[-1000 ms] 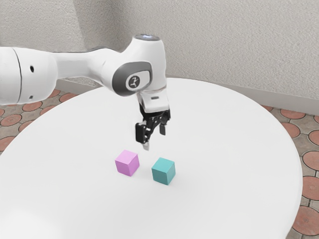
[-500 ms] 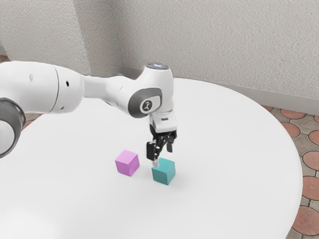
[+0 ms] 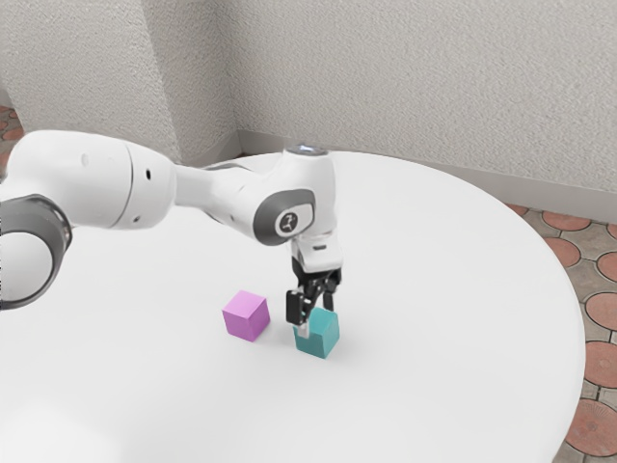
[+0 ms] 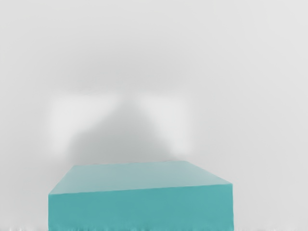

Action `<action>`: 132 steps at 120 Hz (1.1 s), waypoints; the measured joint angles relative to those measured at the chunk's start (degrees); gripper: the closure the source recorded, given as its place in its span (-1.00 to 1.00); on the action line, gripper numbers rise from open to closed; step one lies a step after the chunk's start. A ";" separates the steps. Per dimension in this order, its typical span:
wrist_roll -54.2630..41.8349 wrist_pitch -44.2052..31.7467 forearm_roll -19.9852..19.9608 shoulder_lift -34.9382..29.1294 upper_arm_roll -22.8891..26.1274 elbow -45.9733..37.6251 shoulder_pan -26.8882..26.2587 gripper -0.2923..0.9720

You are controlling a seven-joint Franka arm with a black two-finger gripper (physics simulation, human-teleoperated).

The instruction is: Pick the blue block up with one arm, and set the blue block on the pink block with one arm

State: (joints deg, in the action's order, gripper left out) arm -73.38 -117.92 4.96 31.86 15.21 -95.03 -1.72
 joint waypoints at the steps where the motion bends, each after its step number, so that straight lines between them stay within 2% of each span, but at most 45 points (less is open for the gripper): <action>1: 0.00 -0.01 0.00 0.08 0.00 0.00 0.02 -0.54; 57: 0.00 -0.82 0.14 2.35 -0.01 0.00 0.14 -0.53; 64: 0.00 -0.90 0.16 2.45 -0.01 0.00 0.14 -0.45; 87: 0.13 -1.23 0.31 2.05 -0.10 -0.09 0.22 0.04; 99: 0.26 -1.44 0.45 -1.52 -0.10 -0.84 0.31 0.08; 117: 0.40 -0.87 0.44 -8.24 -0.09 -2.90 1.59 -0.04; 132: 0.30 0.78 0.38 -11.56 -0.09 -3.07 2.84 -0.06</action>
State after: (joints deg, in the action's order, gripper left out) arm -73.09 -117.14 5.34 20.30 15.12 -98.10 1.12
